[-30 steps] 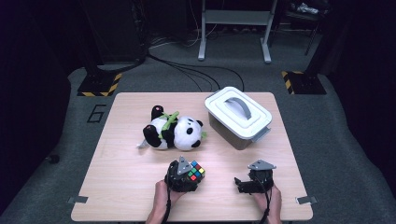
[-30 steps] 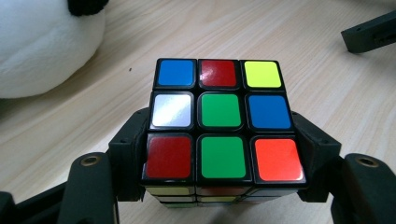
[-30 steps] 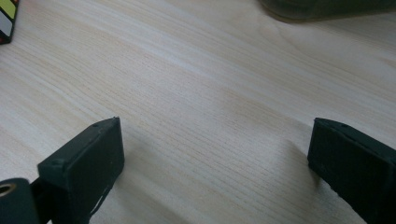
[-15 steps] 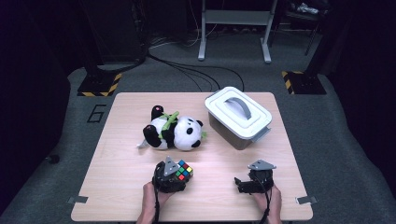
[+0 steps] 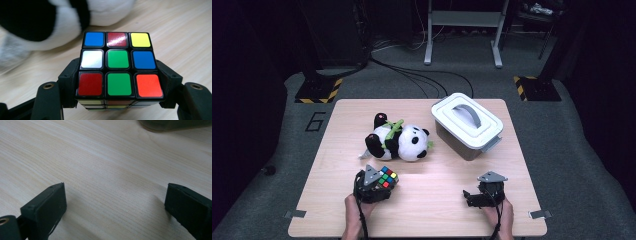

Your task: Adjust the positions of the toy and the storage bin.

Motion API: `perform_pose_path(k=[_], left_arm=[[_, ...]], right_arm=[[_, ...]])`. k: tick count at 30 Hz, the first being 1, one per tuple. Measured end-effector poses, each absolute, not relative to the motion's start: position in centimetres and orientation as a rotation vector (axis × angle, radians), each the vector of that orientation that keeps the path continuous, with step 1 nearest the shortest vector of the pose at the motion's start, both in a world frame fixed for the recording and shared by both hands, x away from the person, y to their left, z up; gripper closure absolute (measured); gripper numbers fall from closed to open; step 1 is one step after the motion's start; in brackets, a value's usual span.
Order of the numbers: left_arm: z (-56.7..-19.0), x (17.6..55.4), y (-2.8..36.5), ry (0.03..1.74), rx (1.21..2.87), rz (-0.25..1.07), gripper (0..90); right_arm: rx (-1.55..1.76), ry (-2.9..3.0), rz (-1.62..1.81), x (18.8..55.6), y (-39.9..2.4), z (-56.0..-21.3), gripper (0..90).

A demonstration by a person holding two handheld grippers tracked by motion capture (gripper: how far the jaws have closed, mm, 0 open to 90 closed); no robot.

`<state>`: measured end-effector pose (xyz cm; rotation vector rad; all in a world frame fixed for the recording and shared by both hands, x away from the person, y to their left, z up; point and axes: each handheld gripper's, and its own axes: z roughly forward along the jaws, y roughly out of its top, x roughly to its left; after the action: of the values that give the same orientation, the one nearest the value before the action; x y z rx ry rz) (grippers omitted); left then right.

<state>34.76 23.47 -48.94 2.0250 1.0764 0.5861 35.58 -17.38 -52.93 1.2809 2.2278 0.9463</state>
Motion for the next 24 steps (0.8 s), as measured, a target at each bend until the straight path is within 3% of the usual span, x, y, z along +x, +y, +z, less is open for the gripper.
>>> perform_pose_path(k=[24], left_arm=[[-48.0,34.8,31.8,1.266,1.921,0.668,34.1]], right_arm=[[1.282,2.227,0.946,35.6,-17.4,-52.9,3.0]])
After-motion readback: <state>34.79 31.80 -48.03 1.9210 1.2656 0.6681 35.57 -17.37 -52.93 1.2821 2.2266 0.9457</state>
